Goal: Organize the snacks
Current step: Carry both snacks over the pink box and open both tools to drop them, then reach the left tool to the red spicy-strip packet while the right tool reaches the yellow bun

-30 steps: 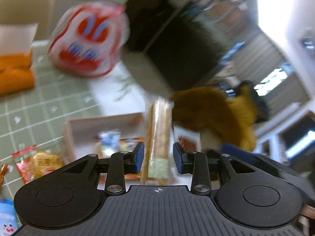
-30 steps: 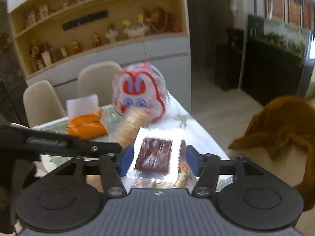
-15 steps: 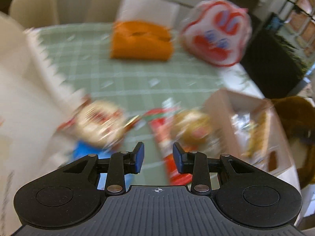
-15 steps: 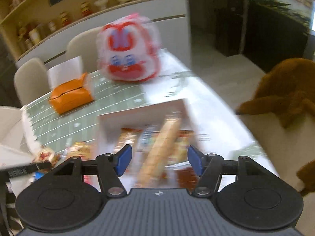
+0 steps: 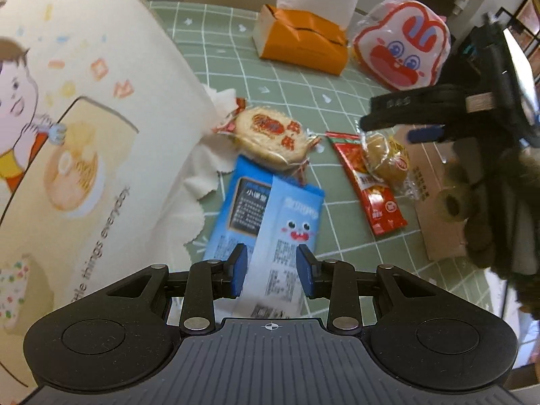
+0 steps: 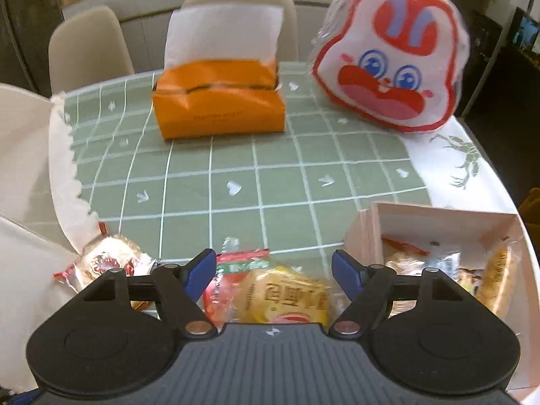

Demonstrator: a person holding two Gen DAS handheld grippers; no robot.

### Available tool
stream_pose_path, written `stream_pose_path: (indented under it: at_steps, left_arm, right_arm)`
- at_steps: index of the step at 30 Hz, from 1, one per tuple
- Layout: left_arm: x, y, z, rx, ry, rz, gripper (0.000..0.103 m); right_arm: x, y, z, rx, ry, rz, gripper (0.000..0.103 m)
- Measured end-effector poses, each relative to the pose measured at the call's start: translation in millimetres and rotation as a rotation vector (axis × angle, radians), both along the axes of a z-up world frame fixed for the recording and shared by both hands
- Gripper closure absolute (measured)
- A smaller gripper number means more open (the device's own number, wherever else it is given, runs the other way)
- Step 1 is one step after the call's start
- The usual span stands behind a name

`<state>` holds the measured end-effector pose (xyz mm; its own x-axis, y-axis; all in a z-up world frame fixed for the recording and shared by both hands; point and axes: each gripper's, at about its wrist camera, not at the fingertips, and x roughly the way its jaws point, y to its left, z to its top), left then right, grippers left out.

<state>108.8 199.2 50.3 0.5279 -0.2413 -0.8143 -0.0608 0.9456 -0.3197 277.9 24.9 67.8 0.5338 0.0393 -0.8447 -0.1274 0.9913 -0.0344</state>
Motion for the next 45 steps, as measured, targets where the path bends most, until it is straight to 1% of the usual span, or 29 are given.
stream_pose_path:
  at_steps: [2,3,4,6,7,8,10,12,15,16,18,19,20,22,24,28,29,30,34,36,37,38,45]
  left_arm:
    - [-2.2,4.8,-1.1,-0.018,-0.002,-0.009,0.067]
    - [-1.8,5.9,-1.8,-0.025,-0.002,-0.012,0.067]
    - [-1.4,7.5,-2.0,-0.034,-0.002,-0.016,0.067]
    - [0.0,9.8,-2.4,-0.048,-0.006,-0.024,0.067]
    - [1.2,9.3,-2.3,-0.052,-0.008,-0.028,0.067]
    - [1.8,9.4,-2.5,-0.058,-0.009,-0.032,0.067]
    - [3.6,8.4,-3.4,-0.066,-0.007,-0.042,0.067]
    - [4.8,5.6,-4.6,-0.07,-0.006,-0.049,0.067]
    - [4.3,2.8,-5.1,-0.058,-0.011,-0.036,0.067]
    - [3.8,2.7,-4.7,-0.055,-0.013,-0.032,0.067]
    - [1.8,3.2,-3.4,-0.048,-0.011,-0.028,0.067]
    - [0.5,3.8,-2.7,-0.045,-0.009,-0.027,0.067]
    - [-0.8,4.7,-2.0,-0.042,-0.008,-0.027,0.067]
    - [-4.5,6.7,-0.2,-0.04,-0.01,-0.026,0.067]
    - [-8.1,9.0,1.3,-0.039,-0.013,-0.026,0.067]
    - [-14.5,13.1,0.5,-0.052,-0.01,-0.037,0.067]
    - [-16.0,14.5,-0.2,-0.059,-0.009,-0.038,0.067]
    - [-17.4,15.6,-0.5,-0.064,-0.008,-0.039,0.067]
    - [-22.6,21.9,-0.7,-0.077,-0.005,-0.03,0.067]
    - [-24.1,25.3,0.7,-0.08,-0.009,-0.022,0.067]
    - [-24.1,26.7,1.3,-0.081,-0.011,-0.019,0.067]
    - [-24.2,27.7,2.1,-0.081,-0.012,-0.017,0.067]
    - [-21.4,31.5,6.0,-0.097,-0.018,0.005,0.067]
  right_arm:
    - [-8.1,6.7,-6.6,0.022,0.027,-0.001,0.043]
    - [-14.3,8.0,-7.5,0.019,0.028,0.006,0.045]
    - [-22.8,11.4,-7.2,-0.005,0.016,0.013,0.05]
    - [-42.8,15.9,-5.9,-0.019,0.019,0.038,0.052]
    - [-51.6,15.6,-4.5,-0.006,0.033,0.044,0.054]
    - [-60.5,13.9,-5.1,0.019,0.055,0.047,0.06]
    - [-78.0,5.6,-10.4,0.062,0.11,0.037,0.064]
    - [-92.5,-2.3,-14.3,0.072,0.131,0.018,0.064]
    - [-107.1,-10.8,-16.2,0.078,0.137,0.015,0.063]
    - [-109.2,-12.4,-16.1,0.076,0.132,0.009,0.061]
    - [-107.4,-13.6,-12.6,0.081,0.094,-0.008,0.046]
    - [-105.8,-13.1,-11.1,0.084,0.076,-0.014,0.033]
    - [-101.3,-11.7,-9.9,0.089,0.052,-0.023,0.028]
    - [-89.2,-7.6,-13.3,0.094,0.032,-0.036,0.028]
    - [-77.3,-2.6,-20.2,0.082,0.038,-0.045,0.028]
    - [-64.0,6.2,-35.1,-0.003,0.034,-0.073,0.028]
    - [-62.6,6.6,-39.5,-0.009,0.04,-0.08,0.027]
    - [-61.3,5.7,-43.4,0.005,0.055,-0.087,0.027]
    - [-63.5,5.7,-45.7,0.031,0.052,-0.117,0.025]
    - [-67.0,5.9,-45.2,0.049,0.059,-0.127,0.03]
    - [-70.4,7.9,-44.0,0.043,0.057,-0.12,0.042]
    - [-74.3,10.5,-42.4,0.044,0.056,-0.11,0.045]
    - [-120.7,29.5,-35.7,0.141,0.111,-0.033,0.048]
